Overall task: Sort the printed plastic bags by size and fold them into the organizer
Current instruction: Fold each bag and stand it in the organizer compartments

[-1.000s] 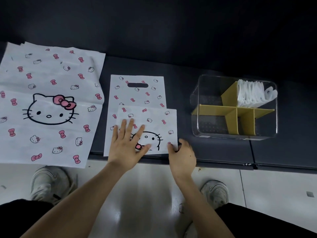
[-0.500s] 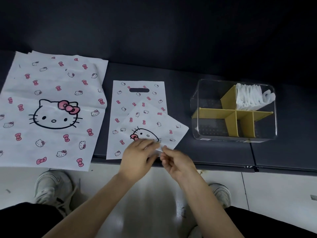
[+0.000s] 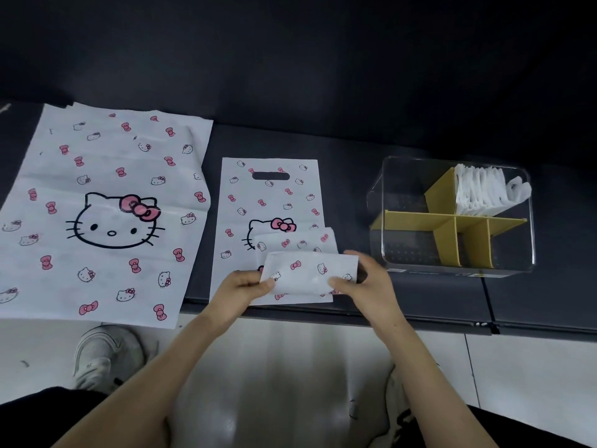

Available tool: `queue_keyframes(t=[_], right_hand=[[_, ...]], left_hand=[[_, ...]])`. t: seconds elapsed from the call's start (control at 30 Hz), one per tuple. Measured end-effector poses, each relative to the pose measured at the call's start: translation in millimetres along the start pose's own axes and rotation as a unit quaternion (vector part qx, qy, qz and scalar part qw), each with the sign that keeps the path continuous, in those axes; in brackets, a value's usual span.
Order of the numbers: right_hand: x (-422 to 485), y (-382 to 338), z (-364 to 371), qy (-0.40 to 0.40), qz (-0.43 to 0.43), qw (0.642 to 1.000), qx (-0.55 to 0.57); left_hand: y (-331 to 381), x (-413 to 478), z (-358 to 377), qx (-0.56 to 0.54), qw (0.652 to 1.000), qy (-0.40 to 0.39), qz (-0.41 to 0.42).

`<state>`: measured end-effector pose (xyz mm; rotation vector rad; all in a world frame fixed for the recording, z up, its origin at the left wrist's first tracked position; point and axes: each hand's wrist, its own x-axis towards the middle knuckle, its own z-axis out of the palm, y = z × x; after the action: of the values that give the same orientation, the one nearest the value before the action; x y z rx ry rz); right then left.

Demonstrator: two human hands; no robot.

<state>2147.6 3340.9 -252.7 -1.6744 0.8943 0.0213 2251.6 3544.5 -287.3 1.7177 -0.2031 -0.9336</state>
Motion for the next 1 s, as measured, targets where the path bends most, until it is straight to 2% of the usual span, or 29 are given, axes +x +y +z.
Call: queue_keyframes(t=[0.1, 0.27, 0.37, 0.53, 0.67, 0.77, 0.83, 0.93, 1.0], right_hand=[[7, -5, 7, -0.012, 0.014, 0.999, 0.04], [22, -7, 15, 0.042, -0.058, 0.991, -0.117], [30, -11, 22, 0.028, -0.077, 0.99, -0.117], [43, -1, 34, 0.061, -0.044, 0.989, -0.127], [49, -1, 37, 0.079, -0.061, 0.982, -0.16], [54, -2, 37, 0.071, -0.051, 0.983, -0.159], [55, 0, 36, 0.063, -0.051, 0.984, -0.157], [58, 3, 37, 0.07, -0.05, 0.984, -0.156], [60, 3, 38, 0.076, -0.049, 0.983, -0.161]], left_hand=[[2, 1, -4, -0.021, 1.0, -0.011, -0.005], [0, 5, 1, 0.025, 1.0, 0.017, 0.002], [1, 7, 3, 0.033, 0.999, 0.027, 0.002], [5, 15, 9, 0.098, 0.989, 0.112, 0.022], [2, 17, 19, 0.125, 0.971, 0.2, 0.034], [8, 16, 31, 0.225, 0.936, 0.265, 0.058], [14, 14, 33, 0.36, 0.885, 0.286, 0.067], [9, 19, 35, 0.506, 0.771, 0.333, 0.195], [5, 25, 39, 0.53, 0.741, 0.28, 0.301]])
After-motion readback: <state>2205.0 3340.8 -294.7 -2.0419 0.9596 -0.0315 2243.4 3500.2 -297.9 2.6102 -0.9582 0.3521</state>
